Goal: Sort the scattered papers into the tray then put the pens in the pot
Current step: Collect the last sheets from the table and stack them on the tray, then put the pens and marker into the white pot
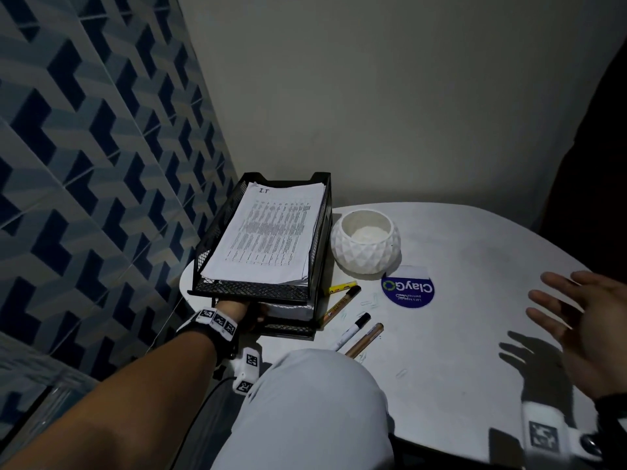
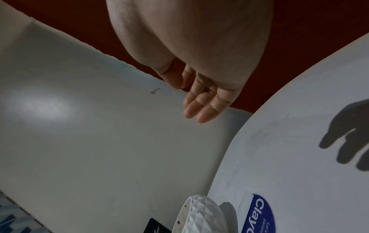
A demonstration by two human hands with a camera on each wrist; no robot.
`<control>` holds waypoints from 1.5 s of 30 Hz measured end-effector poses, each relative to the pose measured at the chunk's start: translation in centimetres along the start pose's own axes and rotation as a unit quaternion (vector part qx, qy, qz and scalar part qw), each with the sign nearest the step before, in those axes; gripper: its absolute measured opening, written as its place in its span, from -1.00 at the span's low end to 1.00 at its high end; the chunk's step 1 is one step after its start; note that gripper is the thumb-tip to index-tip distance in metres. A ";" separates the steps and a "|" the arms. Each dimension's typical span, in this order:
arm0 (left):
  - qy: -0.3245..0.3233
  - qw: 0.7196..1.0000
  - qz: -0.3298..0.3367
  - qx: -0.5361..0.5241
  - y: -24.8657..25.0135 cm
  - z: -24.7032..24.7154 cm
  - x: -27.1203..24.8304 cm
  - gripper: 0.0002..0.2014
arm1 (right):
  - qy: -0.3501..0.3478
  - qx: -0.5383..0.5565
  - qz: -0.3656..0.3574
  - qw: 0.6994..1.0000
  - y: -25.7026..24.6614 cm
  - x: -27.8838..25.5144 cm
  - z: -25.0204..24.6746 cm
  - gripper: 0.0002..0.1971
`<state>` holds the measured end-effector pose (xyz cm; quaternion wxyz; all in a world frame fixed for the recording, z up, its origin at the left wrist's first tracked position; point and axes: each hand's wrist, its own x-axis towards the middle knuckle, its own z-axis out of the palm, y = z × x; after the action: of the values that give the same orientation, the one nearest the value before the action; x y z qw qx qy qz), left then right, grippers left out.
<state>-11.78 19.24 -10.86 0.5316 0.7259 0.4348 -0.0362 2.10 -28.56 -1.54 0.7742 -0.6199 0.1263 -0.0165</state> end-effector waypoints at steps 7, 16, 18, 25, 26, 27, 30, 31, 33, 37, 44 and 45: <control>-0.094 0.956 0.072 0.267 -1.0 -3.7 -3.1 -0.86 | 0.013 0.012 0.016 1.000 -1.6 -1.2 0.8 -0.69; -0.152 0.899 0.140 0.386 7.4 -13.9 -15.8 -0.73 | -0.003 0.002 0.023 1.000 -2.8 -3.6 1.8 -0.80; -0.127 0.897 0.186 0.381 10.5 -14.8 -17.8 -0.62 | -0.008 0.003 0.028 1.000 -3.1 -4.1 1.8 -0.81; -0.130 0.854 0.350 0.361 22.5 -6.7 -27.0 -0.83 | -0.032 -0.011 0.021 0.999 -4.8 -4.9 1.4 -0.82; -0.138 0.848 0.369 0.355 23.5 -4.8 -27.2 -0.86 | -0.036 -0.011 0.018 0.999 -5.1 -4.9 1.2 -0.83; -0.139 0.844 0.382 0.349 24.3 -2.7 -26.9 -0.90 | -0.039 -0.011 0.015 0.999 -5.2 -4.8 1.0 -0.85; -0.103 0.831 0.414 0.358 24.9 3.6 -21.8 -0.94 | -0.041 -0.022 0.007 0.999 -5.3 -4.7 0.6 -0.87; -0.086 0.827 0.414 0.371 24.5 5.7 -19.0 -0.94 | -0.044 -0.032 0.005 0.998 -5.1 -4.5 0.6 -0.87; -0.054 0.822 0.396 0.405 23.3 9.5 -13.2 -0.81 | -0.054 -0.056 0.000 0.997 -4.7 -4.0 0.6 -0.87; 0.008 0.830 0.318 0.457 19.6 14.7 -4.5 -0.42 | -0.087 -0.106 -0.002 0.991 -3.8 -2.8 1.7 -0.89; -0.007 0.822 0.296 0.486 16.4 19.2 0.1 -0.33 | -0.150 -0.210 0.013 0.966 -2.0 -1.0 3.2 -0.90; -0.001 0.823 0.302 0.481 16.2 19.3 0.2 -0.41 | -0.158 -0.226 0.016 0.961 -1.7 -0.9 3.2 -0.89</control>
<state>7.14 2.91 -7.29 0.1000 0.9845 0.1205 -0.0788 2.18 -25.71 0.91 0.6243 -0.7714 0.0128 0.1227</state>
